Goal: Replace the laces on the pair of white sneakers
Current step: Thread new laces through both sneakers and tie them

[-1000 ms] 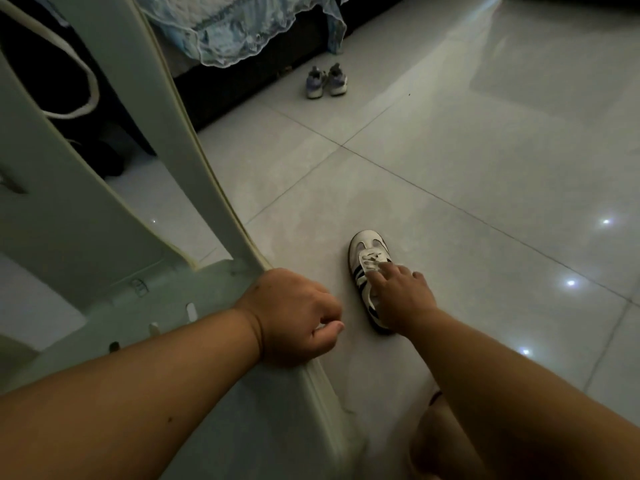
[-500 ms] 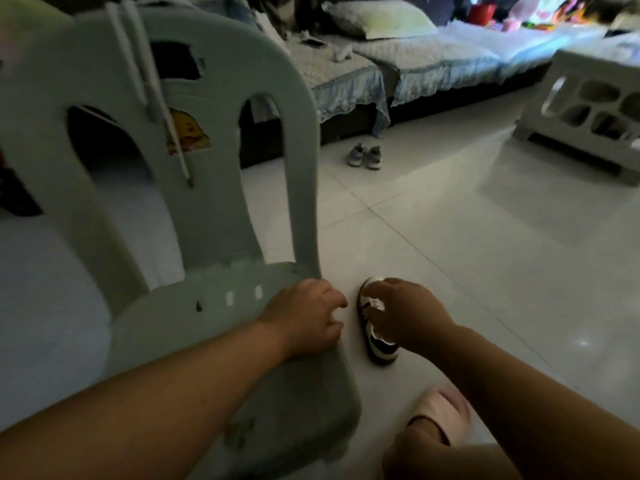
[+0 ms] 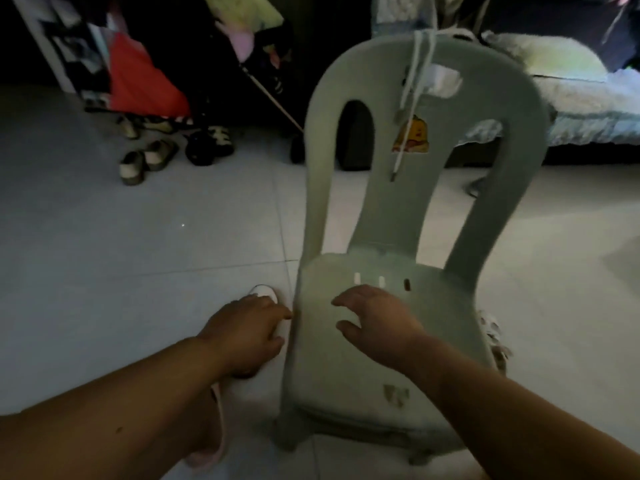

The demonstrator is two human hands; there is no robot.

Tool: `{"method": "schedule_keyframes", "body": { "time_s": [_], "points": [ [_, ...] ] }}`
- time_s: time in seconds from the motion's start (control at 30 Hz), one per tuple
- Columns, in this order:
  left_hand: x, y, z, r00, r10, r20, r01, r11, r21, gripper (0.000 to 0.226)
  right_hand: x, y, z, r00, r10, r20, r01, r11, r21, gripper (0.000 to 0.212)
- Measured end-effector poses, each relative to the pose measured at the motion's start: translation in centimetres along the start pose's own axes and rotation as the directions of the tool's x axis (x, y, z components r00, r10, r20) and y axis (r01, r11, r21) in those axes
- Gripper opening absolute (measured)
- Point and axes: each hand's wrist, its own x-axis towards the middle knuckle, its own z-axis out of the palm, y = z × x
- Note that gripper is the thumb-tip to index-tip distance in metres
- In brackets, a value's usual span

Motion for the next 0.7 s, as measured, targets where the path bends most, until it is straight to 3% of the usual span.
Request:
{"method": "schedule_keyframes", "body": {
  "time_s": [0.17,0.4,0.57,0.7],
  "points": [
    [1.2,-5.2,3.3,0.984,-0.151,0.094,0.155,0.987,-0.038,0.052,5.0,-1.8,4.6,0.988,0.109,0.107,-0.106,0.994,-0.036,0.073],
    [5.6,-10.0,9.3,0.935,-0.259,0.241,0.291,0.951,-0.108,0.050,6.9,0.6,7.1,0.983,0.163,0.085,-0.154,0.983,-0.103,0.099],
    [8.6,-11.3,13.0,0.901,-0.246,0.358,0.275,0.961,-0.032,0.038,8.1,2.2,8.1,0.990,0.139,0.015,-0.139,0.990,-0.025,0.079],
    [9.4,-12.4,15.8,0.827,-0.302,0.475,0.318,0.947,0.049,0.034,8.2,2.7,8.5,0.992,0.124,-0.020,-0.124,0.992,0.004,0.073]
  ]
}}
